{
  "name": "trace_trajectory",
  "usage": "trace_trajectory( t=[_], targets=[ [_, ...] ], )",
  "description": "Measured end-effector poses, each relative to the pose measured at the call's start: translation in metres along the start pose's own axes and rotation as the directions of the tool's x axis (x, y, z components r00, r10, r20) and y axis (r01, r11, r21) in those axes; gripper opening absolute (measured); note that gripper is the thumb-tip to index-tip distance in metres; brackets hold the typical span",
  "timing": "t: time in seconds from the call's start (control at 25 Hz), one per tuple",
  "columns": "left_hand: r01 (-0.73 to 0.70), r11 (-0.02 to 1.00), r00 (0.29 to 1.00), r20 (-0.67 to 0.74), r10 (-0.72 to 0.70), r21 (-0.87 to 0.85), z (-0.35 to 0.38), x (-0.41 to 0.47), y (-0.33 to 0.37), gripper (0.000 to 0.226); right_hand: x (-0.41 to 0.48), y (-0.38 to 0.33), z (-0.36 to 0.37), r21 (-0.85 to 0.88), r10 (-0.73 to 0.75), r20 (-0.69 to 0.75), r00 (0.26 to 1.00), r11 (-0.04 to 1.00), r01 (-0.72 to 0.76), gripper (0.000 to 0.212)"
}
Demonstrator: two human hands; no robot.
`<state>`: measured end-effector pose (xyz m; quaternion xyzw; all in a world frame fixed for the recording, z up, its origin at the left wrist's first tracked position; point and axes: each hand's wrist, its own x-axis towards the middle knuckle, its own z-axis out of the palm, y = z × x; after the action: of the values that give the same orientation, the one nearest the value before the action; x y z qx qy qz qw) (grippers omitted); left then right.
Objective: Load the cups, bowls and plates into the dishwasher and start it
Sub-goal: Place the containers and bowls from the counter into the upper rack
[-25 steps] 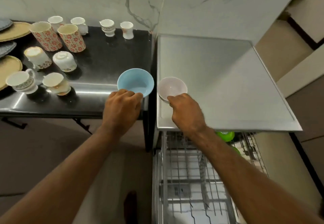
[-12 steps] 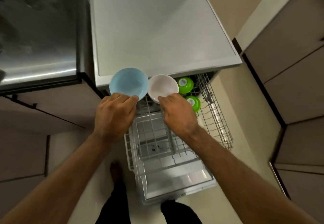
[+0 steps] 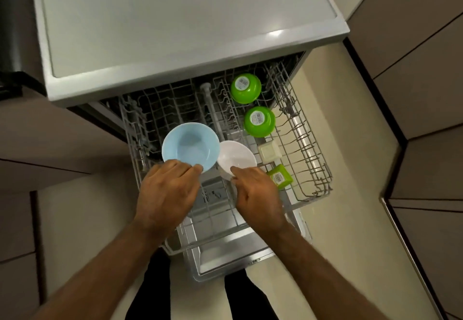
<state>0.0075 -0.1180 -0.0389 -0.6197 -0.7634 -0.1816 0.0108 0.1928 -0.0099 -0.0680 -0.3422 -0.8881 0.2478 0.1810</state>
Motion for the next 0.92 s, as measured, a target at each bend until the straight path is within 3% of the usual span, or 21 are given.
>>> trace_trajectory(
  t=[0.16, 0.28, 0.36, 0.48, 0.6, 0.76, 0.92],
  targets=[
    [0.03, 0.999, 0.999, 0.04, -0.029, -0.015, 0.041, -0.004, -0.006, 0.023, -0.01, 0.025, 0.023, 0.146, 0.15, -0.025, 0.988, 0.979, -0.145, 0.031],
    [0.071, 0.997, 0.997, 0.031, -0.07, -0.008, 0.068, -0.005, -0.016, 0.022, -0.012, 0.037, 0.037, 0.314, 0.352, 0.061, 0.934, 0.882, -0.353, 0.032],
    [0.099, 0.995, 0.995, 0.031, -0.099, -0.006, 0.08, -0.004, -0.024, 0.021, -0.01, 0.045, 0.044, 0.479, 0.512, 0.162, 0.844, 0.707, -0.52, 0.034],
    [0.125, 0.992, 0.991, 0.052, -0.123, -0.024, 0.091, -0.006, -0.035, 0.02, -0.008, 0.062, 0.058, 0.637, 0.68, 0.259, 0.686, 0.414, -0.651, 0.039],
    [0.135, 0.99, 0.99, 0.054, -0.133, -0.04, 0.099, -0.007, -0.04, 0.021, -0.007, 0.076, 0.066, 0.647, 0.747, 0.33, 0.577, 0.267, -0.715, 0.048],
    [0.154, 0.987, 0.987, 0.055, -0.152, -0.049, 0.104, -0.009, -0.041, 0.019, -0.001, 0.089, 0.068, 0.604, 0.787, 0.339, 0.515, 0.238, -0.761, 0.052],
    [0.163, 0.984, 0.984, 0.083, -0.158, -0.064, 0.104, -0.01, -0.042, 0.019, 0.001, 0.098, 0.073, 0.5, 0.811, 0.234, 0.537, 0.373, -0.782, 0.05]
  ],
)
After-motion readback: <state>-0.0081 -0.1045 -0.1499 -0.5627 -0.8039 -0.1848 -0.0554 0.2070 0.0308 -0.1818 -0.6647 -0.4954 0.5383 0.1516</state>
